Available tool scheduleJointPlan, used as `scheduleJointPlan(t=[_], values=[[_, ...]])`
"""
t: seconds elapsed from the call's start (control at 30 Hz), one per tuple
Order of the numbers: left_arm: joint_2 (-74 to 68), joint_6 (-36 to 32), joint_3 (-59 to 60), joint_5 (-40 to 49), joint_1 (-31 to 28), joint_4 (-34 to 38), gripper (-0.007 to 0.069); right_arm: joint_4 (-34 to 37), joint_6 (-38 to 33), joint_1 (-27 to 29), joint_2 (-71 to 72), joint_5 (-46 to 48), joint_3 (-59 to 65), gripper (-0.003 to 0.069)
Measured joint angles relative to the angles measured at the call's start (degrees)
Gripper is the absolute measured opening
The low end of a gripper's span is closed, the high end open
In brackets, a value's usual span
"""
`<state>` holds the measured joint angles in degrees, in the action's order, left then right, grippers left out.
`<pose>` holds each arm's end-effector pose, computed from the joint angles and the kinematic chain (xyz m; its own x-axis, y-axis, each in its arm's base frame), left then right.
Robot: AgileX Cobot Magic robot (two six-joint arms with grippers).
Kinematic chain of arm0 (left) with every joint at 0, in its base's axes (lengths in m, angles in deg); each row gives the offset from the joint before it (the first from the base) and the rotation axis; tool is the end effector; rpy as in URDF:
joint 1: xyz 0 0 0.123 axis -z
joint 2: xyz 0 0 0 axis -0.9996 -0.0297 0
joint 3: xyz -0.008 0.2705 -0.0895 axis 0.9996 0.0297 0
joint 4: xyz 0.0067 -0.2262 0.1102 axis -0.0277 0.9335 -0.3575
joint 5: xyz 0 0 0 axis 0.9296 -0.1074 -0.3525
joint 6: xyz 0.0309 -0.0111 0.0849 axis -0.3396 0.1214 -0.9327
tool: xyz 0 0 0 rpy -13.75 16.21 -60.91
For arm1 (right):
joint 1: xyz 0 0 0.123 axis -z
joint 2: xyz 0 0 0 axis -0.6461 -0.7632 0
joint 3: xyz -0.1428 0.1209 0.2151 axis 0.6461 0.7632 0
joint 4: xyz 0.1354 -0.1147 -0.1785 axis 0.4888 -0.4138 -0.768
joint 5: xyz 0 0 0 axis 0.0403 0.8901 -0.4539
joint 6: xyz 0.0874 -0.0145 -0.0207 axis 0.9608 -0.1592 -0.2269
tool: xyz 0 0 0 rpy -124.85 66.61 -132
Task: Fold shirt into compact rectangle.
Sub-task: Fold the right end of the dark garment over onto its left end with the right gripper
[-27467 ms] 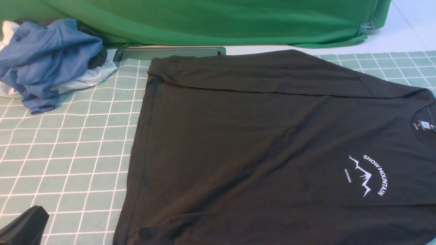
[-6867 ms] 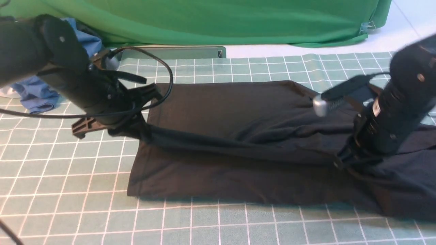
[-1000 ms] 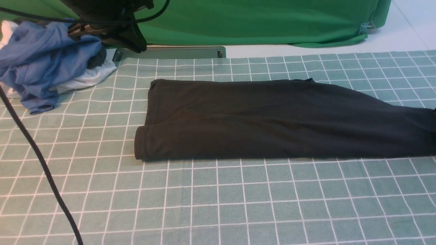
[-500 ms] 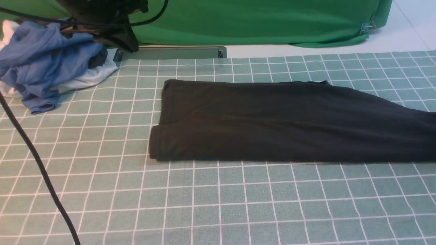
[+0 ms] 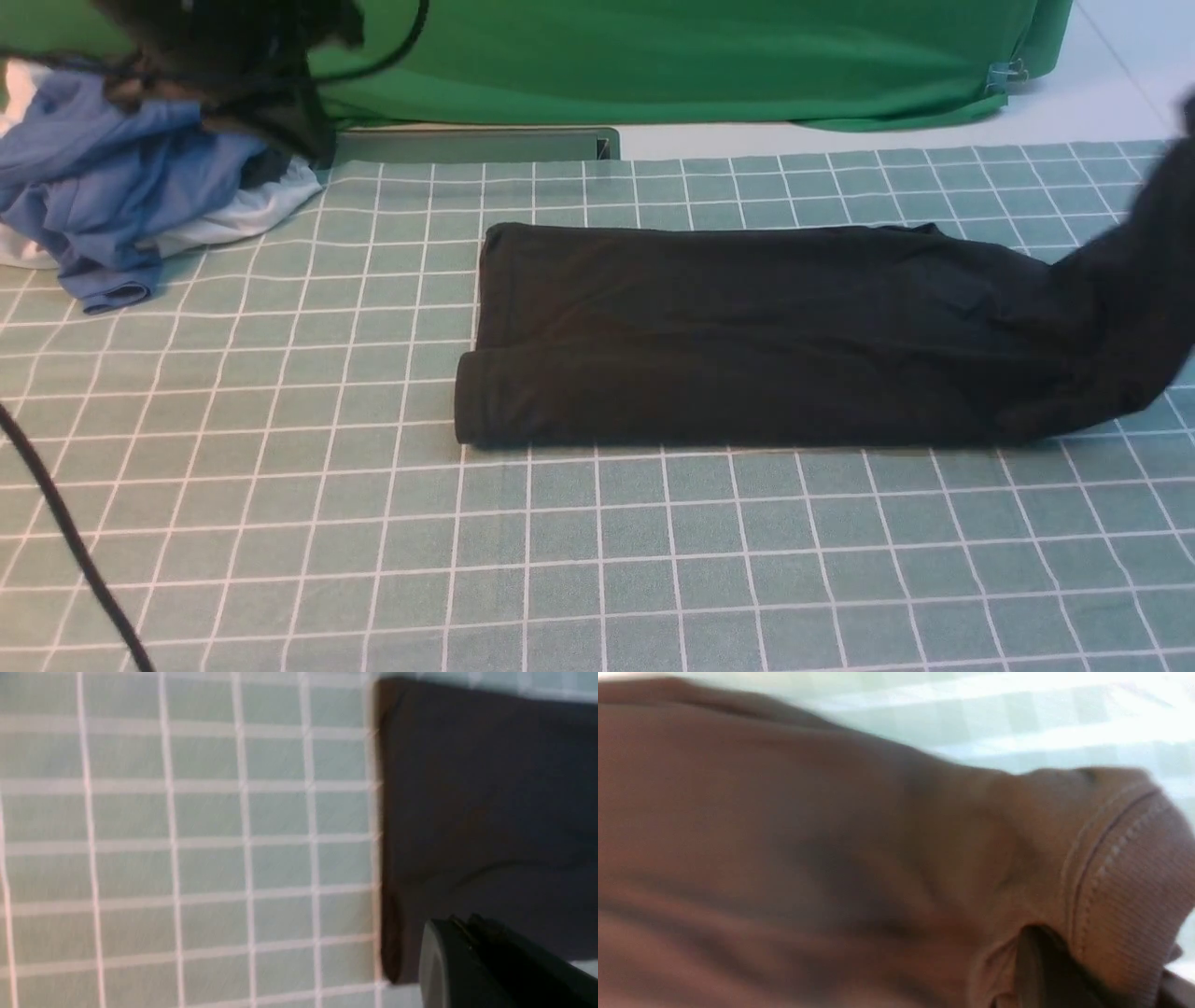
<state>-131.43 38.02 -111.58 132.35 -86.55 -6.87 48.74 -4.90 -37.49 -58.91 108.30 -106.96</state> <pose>0.3948 -0.0346 0.3303 -0.9320 -0.0560 -0.3580 0.0424 0.9644 -0.2610 0.3762 -0.0131 0.3242 -0.9041 0.1298 -0.4072 0.1033 0.9909 0.0865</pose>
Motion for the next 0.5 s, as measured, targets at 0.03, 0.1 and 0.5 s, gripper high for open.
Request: scheduleJointPlan(t=[0.03, 0.1, 0.5], values=[[0.0, -0.32, 2.2, 0.0, -0.89, 0.49, 0.0016, 0.45, 1.41, -3.54, 0.0, -0.19, -0.47, 0.0088], [-0.06, -1.41, 5.46, 0.14, -2.74, 1.6, 0.0016, 0.79, 4.39, -9.89, -0.47, -0.94, -1.22, 0.0088], [0.05, -4.05, 8.38, 0.31, -8.73, 6.03, 0.0016, 6.9, 18.97, -39.74, -11.85, -22.1, -7.06, 0.0088]])
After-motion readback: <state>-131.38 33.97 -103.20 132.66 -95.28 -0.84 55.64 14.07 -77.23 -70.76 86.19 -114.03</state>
